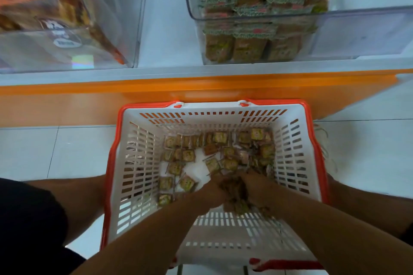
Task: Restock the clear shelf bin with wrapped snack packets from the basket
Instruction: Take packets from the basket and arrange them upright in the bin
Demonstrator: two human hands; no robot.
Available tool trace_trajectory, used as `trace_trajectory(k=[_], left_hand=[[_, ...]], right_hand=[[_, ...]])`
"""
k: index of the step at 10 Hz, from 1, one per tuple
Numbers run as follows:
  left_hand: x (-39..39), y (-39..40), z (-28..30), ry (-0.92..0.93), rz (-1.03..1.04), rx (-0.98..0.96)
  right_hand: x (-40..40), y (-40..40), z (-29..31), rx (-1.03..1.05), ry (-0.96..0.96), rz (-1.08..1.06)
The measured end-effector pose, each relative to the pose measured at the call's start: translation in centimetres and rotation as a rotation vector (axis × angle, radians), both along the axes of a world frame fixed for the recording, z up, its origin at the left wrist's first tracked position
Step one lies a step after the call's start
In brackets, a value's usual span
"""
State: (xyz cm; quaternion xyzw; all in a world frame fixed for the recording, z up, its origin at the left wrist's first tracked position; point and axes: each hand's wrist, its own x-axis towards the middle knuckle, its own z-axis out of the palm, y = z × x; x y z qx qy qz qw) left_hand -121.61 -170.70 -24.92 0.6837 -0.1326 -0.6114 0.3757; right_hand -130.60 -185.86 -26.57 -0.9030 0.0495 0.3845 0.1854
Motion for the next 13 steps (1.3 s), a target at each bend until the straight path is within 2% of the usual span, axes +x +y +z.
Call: trace_trajectory(k=[1, 2, 3, 4, 5, 6, 7, 10, 11, 12, 13], left_hand=[[-0.3, 0.4, 0.1, -0.006, 0.005, 0.021], [-0.2, 0.8, -0.2, 0.061, 0.05, 0.043], [0.4, 0.9, -0.4, 0.088, 0.1, 0.041], [1.6, 1.0, 0.9, 0.099, 0.146, 0.067], [3.4, 1.6, 2.8, 0.088, 0.174, 0.095], [5.9, 1.9, 5.0, 0.171, 0.162, 0.081], [8.5, 1.8, 9.4, 0.26, 0.123, 0.085], [13.0, 0.7, 24.4, 0.18, 0.253, -0.082], [12.8, -0.1, 29.3, 0.134, 0.295, -0.205], [12.6, 0.0, 33.8, 0.07, 0.196, -0.275], [13.0, 0.3, 36.3, 0.094, 0.213, -0.299]], right_hand=[[1.2, 0.8, 1.2, 0.342, 0.053, -0.502], [0.8, 0.4, 2.9, 0.249, 0.019, -0.376], [1.2, 0.0, 3.7, 0.304, 0.069, -0.595], [2.3, 0.2, 5.0, 0.499, 0.025, -0.743], [4.0, -0.2, 6.5, 0.715, 0.071, -0.884], [5.6, -0.9, 9.2, 0.833, 0.202, -0.891], [7.1, -1.6, 13.1, 0.773, 0.123, -0.837], [9.7, -1.5, 29.5, 0.524, -0.255, -0.638], [10.1, -1.8, 34.5, 0.582, -0.327, -0.631], [10.3, -1.8, 38.7, 0.601, -0.408, -0.559], [10.3, -1.8, 41.0, 0.543, -0.543, -0.444]])
